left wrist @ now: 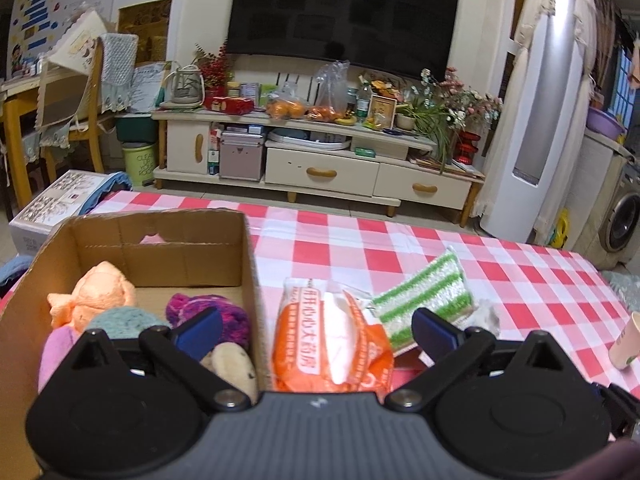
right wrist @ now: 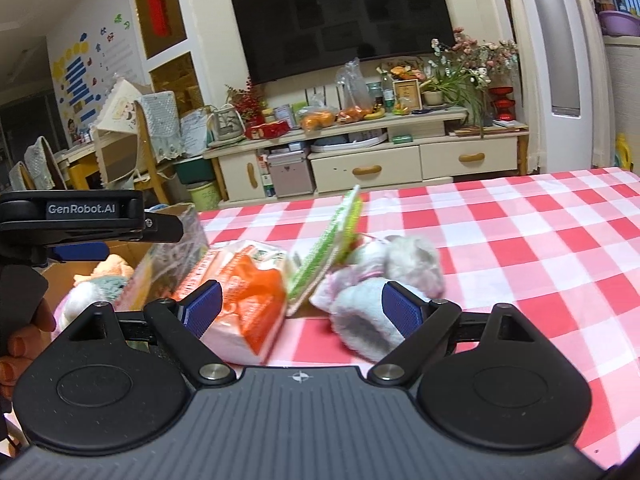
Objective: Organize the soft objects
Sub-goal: 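Move both tools back from the box toward the remaining soft items, then grasp the green-white sponge with the left tool while the right tool grasps the blue plush seal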
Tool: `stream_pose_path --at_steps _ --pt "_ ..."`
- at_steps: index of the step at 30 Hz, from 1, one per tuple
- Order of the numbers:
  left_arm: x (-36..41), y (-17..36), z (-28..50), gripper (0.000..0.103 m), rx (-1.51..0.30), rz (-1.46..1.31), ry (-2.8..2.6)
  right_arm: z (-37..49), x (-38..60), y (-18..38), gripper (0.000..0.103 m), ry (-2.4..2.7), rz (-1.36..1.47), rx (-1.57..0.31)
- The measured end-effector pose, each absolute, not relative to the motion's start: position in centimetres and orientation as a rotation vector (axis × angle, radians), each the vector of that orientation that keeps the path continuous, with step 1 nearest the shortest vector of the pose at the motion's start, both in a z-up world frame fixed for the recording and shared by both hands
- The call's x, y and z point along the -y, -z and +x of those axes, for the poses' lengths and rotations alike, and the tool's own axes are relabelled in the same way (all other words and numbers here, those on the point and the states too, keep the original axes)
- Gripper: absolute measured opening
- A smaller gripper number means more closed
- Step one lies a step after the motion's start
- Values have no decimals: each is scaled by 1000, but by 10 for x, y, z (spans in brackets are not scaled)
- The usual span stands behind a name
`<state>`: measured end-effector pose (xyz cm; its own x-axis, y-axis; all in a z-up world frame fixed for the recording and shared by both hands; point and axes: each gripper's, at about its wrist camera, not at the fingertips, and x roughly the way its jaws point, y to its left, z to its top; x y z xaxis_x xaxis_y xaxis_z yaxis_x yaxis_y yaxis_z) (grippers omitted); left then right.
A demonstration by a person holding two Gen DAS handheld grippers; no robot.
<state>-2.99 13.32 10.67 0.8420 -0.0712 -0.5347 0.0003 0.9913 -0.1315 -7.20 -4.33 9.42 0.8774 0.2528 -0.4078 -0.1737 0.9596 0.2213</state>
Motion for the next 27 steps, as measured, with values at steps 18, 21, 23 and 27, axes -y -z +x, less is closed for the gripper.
stream_pose_path --at_steps 18,21,23,27 --pt "-77 -99 -28 102 -546 25 128 -42 94 -57 103 -152 119 -506" --pt "-70 -97 -25 102 -549 24 154 -32 96 -50 103 -172 111 -533" --pt "-65 -96 -21 102 -555 17 179 -26 97 -45 103 -184 106 -551" --pt "-51 -93 -13 102 -555 16 219 -13 97 -36 103 -208 89 -576"
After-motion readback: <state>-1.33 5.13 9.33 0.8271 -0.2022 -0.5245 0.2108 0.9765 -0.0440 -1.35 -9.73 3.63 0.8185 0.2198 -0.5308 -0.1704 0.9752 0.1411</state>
